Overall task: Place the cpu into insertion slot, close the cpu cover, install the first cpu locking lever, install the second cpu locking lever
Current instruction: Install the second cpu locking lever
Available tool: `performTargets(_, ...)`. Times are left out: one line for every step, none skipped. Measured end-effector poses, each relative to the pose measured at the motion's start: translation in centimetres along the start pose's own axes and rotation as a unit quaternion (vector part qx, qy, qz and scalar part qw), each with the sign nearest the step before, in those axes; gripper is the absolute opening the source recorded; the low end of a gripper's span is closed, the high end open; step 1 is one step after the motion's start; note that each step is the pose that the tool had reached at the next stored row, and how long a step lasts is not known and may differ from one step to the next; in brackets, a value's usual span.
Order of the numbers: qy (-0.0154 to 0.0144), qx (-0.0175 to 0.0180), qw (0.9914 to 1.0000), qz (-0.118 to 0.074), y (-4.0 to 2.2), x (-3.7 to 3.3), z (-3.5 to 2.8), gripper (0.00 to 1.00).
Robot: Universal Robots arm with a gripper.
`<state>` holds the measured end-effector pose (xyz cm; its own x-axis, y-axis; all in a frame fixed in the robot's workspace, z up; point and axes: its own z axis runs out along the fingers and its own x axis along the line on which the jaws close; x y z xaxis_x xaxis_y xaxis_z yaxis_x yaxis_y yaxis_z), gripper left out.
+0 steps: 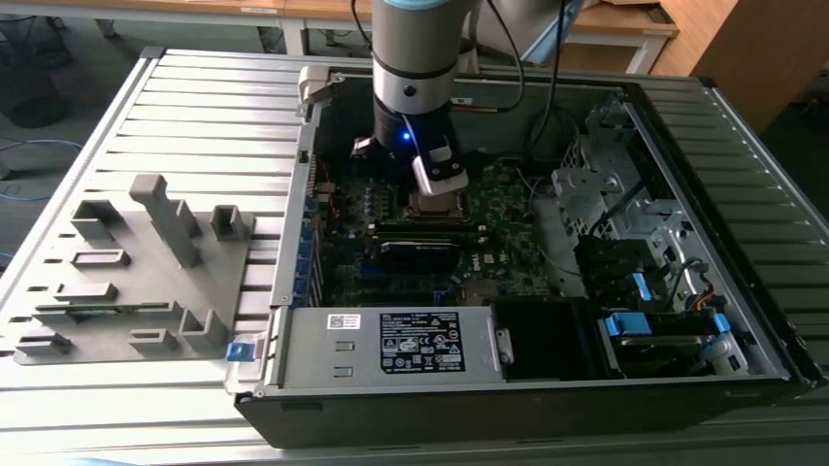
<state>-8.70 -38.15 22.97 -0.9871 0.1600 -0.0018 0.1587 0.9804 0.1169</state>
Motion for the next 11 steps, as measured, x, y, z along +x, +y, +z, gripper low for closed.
performTargets(0.0, -0.0001, 1.0, 0.0, 0.0, 0.0, 0.01, 0.11)
performTargets(-0.0001, -0.0001, 1.0, 0.0, 0.0, 0.0, 0.01, 0.11)
performTargets(0.0, -0.0001, 1.0, 0.0, 0.0, 0.0, 0.01, 0.11)
performTargets(-0.0001, -0.0002, 1.0, 0.0, 0.01, -0.06, 0.02, 0.11)
performTargets(-0.0001, -0.0001, 1.0, 0.0, 0.03, -0.19, 0.04, 0.11)
performTargets(-0.0001, 0.0, 1.0, 0.0, 0.06, -0.4, 0.05, 0.11)
performTargets(0.0, 0.0, 1.0, 0.0, 0.1, -0.68, 0.07, 0.11)
performTargets(-0.0001, 0.0, 1.0, 0.0, 0.16, -1.01, 0.1, 0.11)
performTargets(-0.0001, 0.0, 1.0, 0.0, 0.22, -1.4, 0.12, 0.11)
performTargets(-0.0001, -0.0001, 1.0, 0.0, 0.28, -1.81, 0.14, 0.11)
performTargets(-0.0001, 0.0, 1.0, 0.001, 0.36, -2.26, 0.17, 0.11)
